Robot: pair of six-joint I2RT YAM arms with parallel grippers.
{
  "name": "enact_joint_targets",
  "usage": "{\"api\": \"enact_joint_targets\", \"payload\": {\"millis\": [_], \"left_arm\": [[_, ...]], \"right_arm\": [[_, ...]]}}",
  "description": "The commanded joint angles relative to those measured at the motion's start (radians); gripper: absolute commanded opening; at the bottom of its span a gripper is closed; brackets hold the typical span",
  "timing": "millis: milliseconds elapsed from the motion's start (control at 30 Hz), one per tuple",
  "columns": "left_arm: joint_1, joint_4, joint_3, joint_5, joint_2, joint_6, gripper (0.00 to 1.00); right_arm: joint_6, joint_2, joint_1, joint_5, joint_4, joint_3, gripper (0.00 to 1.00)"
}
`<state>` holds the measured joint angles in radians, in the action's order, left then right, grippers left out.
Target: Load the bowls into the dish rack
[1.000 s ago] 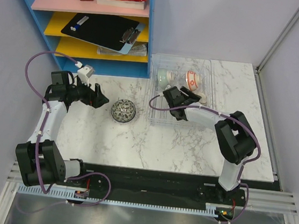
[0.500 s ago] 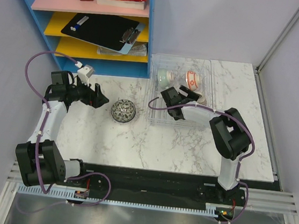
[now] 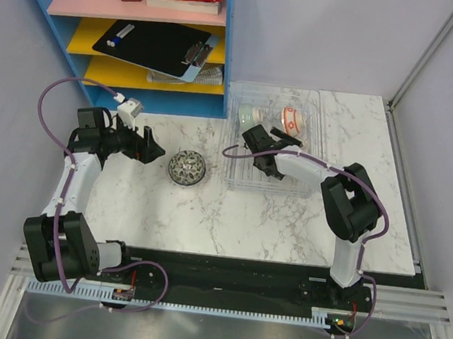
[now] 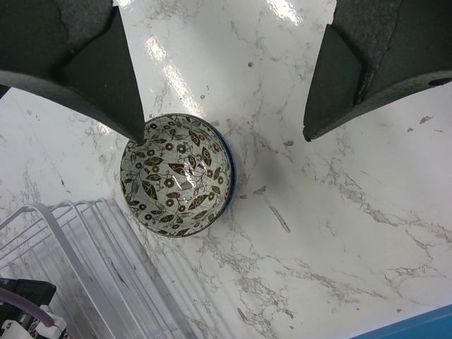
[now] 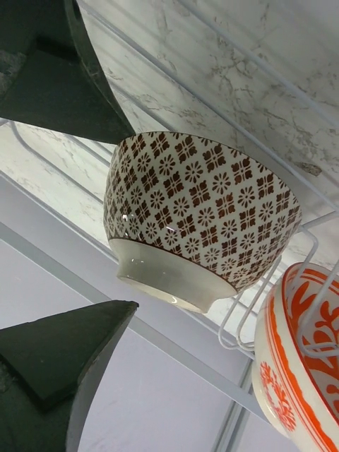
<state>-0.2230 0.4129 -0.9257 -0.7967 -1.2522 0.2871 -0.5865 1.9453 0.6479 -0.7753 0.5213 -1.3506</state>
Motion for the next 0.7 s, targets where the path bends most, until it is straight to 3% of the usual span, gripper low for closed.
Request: {"api": "enact_joint_targets", "payload": {"millis": [0, 467, 667], "left_arm": [[-0.006, -0.028, 0.008, -0.022, 0.014, 0.017, 1.00], [-0.006, -0.025, 0.011, -0.021, 0.023, 0.021, 1.00], [-0.006, -0.023, 0.021, -0.024, 0.017, 0.027, 1.00]], "right_arm": [[0.013, -0.045, -0.001, 0.015, 0.100, -0.070, 0.98], [0.008, -0.029, -0.007, -0.012, 0.143, -0.062, 0.98], [0.043, -0.048, -0.007, 0.051, 0.123, -0.105, 0.98]]}}
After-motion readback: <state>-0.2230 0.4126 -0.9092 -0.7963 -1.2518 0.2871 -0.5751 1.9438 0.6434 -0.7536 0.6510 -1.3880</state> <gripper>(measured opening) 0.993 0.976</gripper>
